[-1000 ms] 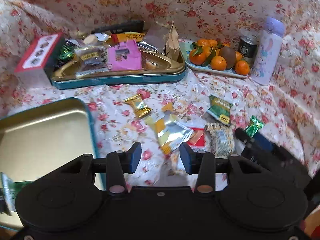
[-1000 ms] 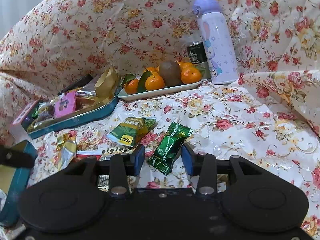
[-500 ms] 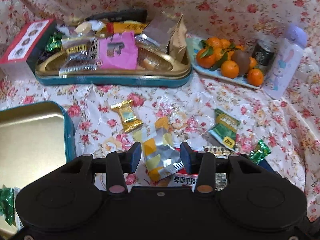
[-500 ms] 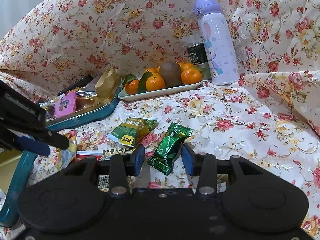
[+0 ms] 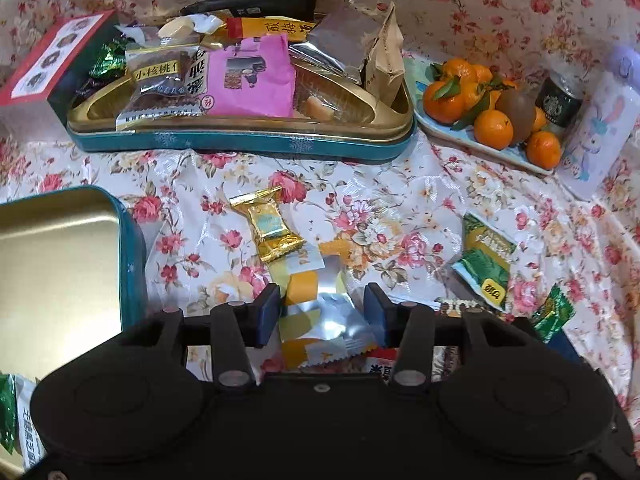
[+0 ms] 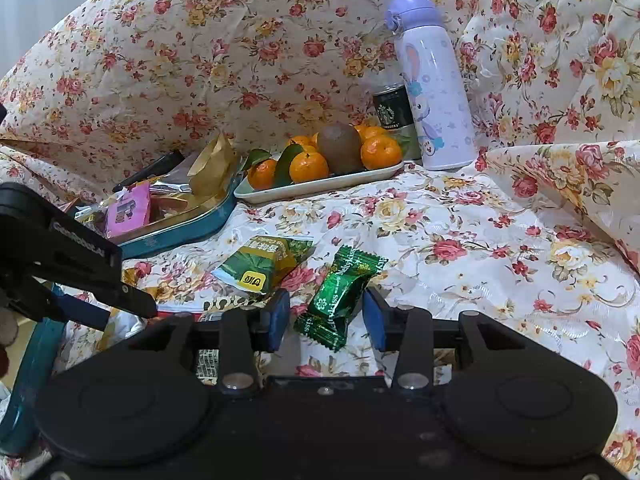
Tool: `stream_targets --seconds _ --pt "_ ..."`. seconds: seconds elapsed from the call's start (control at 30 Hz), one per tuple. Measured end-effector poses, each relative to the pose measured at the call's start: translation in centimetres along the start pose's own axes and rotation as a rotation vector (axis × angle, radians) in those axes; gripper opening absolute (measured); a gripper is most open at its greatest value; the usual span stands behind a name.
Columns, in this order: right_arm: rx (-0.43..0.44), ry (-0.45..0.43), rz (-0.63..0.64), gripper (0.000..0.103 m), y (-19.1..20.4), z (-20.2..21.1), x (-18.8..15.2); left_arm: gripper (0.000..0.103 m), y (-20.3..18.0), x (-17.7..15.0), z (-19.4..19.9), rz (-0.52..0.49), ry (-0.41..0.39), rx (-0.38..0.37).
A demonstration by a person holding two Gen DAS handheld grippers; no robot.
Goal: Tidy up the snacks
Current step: 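Grasp the green-wrapped candy with the right tool while the left tool grasps the yellow-silver packet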
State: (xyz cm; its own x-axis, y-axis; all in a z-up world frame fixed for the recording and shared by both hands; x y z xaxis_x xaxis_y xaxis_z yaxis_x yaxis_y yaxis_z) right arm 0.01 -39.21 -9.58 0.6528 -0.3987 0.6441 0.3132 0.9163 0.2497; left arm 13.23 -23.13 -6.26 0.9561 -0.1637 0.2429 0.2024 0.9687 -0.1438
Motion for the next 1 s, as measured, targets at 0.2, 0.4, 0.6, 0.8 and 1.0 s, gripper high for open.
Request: stream_targets --seconds 0.2,0.4,0.6,0.8,1.0 --pt "0.022 0.002 -0.011 0.023 -0.2 -0.2 0.1 0.042 0.1 -0.2 0.3 -0.016 -0.012 -0.039" --pt "0.031 -0.008 -0.021 0.023 -0.2 -0.1 0.0 0.041 0.6 -1.4 2.2 -0.045 -0.044 -0.076" --pt "0.037 -0.027 -0.03 0.023 -0.3 0.3 -0.2 0.04 1.0 -3.9 4.0 -0.098 -0.07 -0.102" --pt "0.037 -0.022 -0.029 0.023 -0.2 0.3 -0.2 0.04 0.9 -6.9 4.2 -0.158 -0.039 -0.093" --pt "0.036 -0.017 -0.027 0.023 -0.2 0.2 -0.2 0.042 0.5 -8.7 3.0 -0.224 -0.025 -0.003"
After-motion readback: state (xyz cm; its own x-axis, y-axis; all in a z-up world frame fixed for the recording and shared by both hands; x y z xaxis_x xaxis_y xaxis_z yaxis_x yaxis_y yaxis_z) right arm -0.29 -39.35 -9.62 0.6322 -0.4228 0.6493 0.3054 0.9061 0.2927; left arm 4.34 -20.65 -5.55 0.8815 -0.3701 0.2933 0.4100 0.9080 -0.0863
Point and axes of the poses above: each gripper's, at about its wrist camera, not at the fingertips, and z roughly against the way its jaws point, y to its left, x to its top, the point moved 1 cm from there along -z, roughly the way its jaws point, and after that the axes turned 13 degrees about y, right-handed, at the moved point
